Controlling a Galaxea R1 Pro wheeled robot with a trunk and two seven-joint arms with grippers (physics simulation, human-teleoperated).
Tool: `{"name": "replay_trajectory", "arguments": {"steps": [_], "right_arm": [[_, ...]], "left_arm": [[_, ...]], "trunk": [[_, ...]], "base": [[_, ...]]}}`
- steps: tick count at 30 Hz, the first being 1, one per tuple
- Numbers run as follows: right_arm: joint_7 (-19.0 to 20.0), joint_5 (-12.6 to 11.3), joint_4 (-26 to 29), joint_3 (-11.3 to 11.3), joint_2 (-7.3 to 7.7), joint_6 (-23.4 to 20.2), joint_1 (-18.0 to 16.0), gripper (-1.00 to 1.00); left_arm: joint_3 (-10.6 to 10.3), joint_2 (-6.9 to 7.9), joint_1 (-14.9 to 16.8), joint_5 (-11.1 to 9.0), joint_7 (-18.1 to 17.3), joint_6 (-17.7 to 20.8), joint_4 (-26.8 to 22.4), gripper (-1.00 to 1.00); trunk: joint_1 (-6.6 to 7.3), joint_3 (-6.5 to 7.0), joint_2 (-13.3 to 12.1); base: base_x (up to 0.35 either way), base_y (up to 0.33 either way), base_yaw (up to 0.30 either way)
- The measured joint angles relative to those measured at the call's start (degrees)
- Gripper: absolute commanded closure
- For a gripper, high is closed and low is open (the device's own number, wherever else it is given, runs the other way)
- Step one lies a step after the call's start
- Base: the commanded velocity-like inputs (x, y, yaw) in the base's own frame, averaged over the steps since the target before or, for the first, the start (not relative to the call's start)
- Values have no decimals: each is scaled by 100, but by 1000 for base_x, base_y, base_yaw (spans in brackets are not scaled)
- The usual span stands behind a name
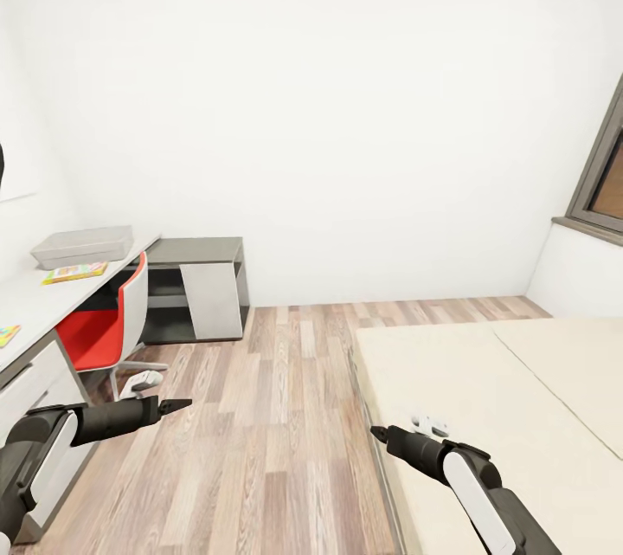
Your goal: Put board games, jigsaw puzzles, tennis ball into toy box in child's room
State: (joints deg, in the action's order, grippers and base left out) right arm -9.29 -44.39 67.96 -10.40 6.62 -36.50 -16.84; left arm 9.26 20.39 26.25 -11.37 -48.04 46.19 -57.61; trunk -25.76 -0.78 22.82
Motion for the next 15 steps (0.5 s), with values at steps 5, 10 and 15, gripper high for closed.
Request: {"name": "replay_trajectory", "arguments": {"steps": [5,10,15], "right_arm": [[0,0,0,0,0,0,0,-100],[0,2,0,0,0,0,0,-100],[0,6,1,0,0,0,0,-100]], "left_arm": [[0,0,0,-1,0,-3,1,-100],[0,0,0,-5,0,-3,3,-100],[0,0,-1,-4,8,1,10,-100]], "trunk": [[0,0,1],[1,0,1],[1,0,0]], "base": [[-55,0,0],[-8,0,0],[-1,0,34]]}}
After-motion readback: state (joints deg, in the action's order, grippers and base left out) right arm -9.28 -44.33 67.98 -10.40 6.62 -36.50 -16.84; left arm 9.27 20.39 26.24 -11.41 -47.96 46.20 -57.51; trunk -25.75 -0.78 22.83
